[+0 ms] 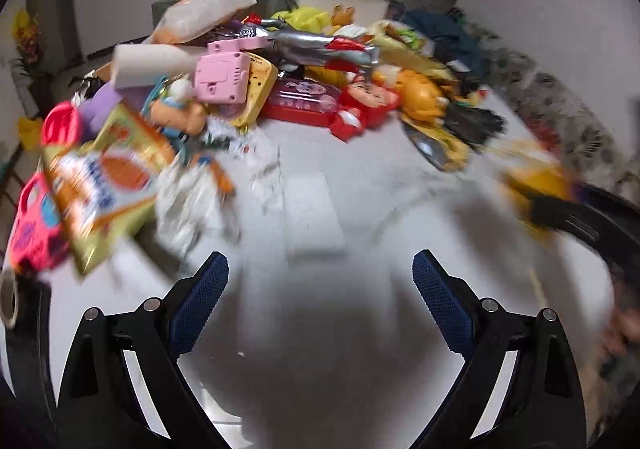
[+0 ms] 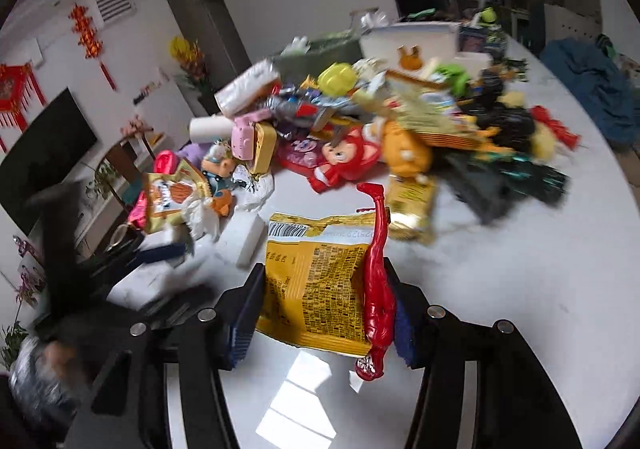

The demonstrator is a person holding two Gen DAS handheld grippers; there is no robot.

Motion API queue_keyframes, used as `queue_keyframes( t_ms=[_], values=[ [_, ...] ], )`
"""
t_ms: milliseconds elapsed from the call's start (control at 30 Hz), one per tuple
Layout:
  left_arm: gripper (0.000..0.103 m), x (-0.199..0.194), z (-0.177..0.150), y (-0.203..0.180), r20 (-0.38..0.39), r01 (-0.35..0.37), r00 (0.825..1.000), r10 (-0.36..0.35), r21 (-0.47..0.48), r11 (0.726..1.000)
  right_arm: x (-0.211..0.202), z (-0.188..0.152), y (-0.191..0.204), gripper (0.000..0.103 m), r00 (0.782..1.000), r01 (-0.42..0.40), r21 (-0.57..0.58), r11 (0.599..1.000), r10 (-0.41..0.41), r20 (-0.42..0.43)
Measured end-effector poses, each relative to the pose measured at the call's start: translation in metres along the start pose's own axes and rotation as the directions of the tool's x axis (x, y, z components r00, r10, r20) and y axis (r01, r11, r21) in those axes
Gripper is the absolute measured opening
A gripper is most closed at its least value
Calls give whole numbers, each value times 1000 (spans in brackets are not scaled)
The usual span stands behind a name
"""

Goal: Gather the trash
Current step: 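Grasp white foam block with left tool while right tool grasps yellow snack bag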

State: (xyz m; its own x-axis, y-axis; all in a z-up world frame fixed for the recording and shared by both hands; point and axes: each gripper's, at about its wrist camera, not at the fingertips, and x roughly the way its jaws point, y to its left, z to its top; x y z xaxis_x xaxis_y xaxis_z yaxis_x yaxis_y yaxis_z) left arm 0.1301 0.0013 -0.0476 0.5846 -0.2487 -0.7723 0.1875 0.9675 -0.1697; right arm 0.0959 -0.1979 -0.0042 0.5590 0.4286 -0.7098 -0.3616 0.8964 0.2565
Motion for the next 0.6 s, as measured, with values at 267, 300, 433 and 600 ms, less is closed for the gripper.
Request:
queue_keyframes(
  t_ms=[267, 300, 433, 600],
  values=[
    [30, 24, 8, -22, -6, -67, 998, 67, 44, 997, -44, -32, -26, 55, 999, 29, 46, 999, -30, 28],
    [30, 12, 4, -22, 27, -65, 998, 64, 42, 997, -46, -34, -27, 55, 999, 27, 52, 998, -29, 33],
    [30, -68, -18, -33, 170, -41, 985, 25, 91, 995, -65, -41, -15, 55, 998, -1, 35, 999, -1, 56],
    [31, -165, -73, -55, 258, -31, 966, -25, 208, 978, -101, -65, 30, 55, 992, -113, -49, 992, 115, 43]
  ],
)
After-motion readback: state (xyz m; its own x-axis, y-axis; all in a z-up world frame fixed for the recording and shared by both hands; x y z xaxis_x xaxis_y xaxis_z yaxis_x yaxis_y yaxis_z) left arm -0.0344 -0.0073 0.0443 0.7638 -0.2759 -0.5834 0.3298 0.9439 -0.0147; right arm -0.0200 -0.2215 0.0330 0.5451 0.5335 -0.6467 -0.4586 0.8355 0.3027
